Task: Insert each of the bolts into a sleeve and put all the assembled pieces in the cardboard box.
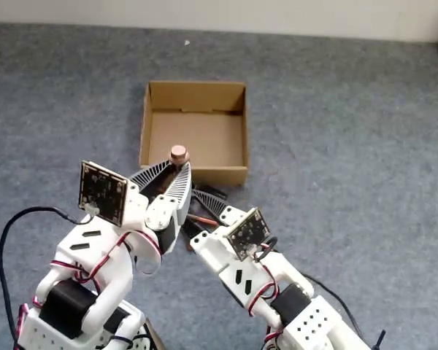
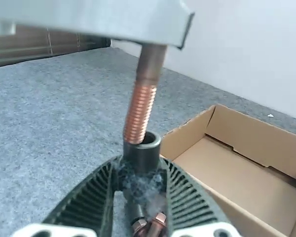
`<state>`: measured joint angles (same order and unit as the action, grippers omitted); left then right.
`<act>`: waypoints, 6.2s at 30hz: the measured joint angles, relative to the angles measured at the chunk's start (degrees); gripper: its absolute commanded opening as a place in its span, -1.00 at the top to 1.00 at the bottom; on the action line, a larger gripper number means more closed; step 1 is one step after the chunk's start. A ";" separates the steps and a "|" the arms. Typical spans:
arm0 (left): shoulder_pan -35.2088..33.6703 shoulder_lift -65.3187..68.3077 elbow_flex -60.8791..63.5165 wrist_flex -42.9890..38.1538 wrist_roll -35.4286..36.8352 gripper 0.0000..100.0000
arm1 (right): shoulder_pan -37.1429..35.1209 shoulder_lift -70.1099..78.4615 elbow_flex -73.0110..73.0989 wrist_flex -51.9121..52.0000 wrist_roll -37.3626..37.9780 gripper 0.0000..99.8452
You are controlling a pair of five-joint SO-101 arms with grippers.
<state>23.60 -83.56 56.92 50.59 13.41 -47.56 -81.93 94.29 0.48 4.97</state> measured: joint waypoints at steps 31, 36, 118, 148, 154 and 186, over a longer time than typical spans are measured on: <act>-0.88 0.26 2.99 3.96 -2.46 0.56 | 2.37 -0.09 0.44 0.00 -2.64 0.99; -3.87 -0.09 -1.05 10.37 -5.63 0.52 | 4.13 0.00 -2.11 9.49 -7.12 0.99; -41.93 0.26 24.97 6.07 -10.11 0.52 | 0.44 84.40 -62.15 58.11 -3.96 0.62; -41.93 0.26 26.02 6.07 -10.11 0.52 | 1.14 68.31 -59.69 60.84 -4.40 0.99; -36.75 0.26 22.77 6.07 -10.11 0.52 | 9.67 54.59 -54.15 61.45 -11.60 0.99; -8.26 55.91 -0.97 4.31 -0.62 0.56 | 29.10 42.99 -30.24 35.78 -28.31 0.99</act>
<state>15.34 -27.65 55.96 54.90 12.79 -18.46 -38.95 64.04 36.26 -23.34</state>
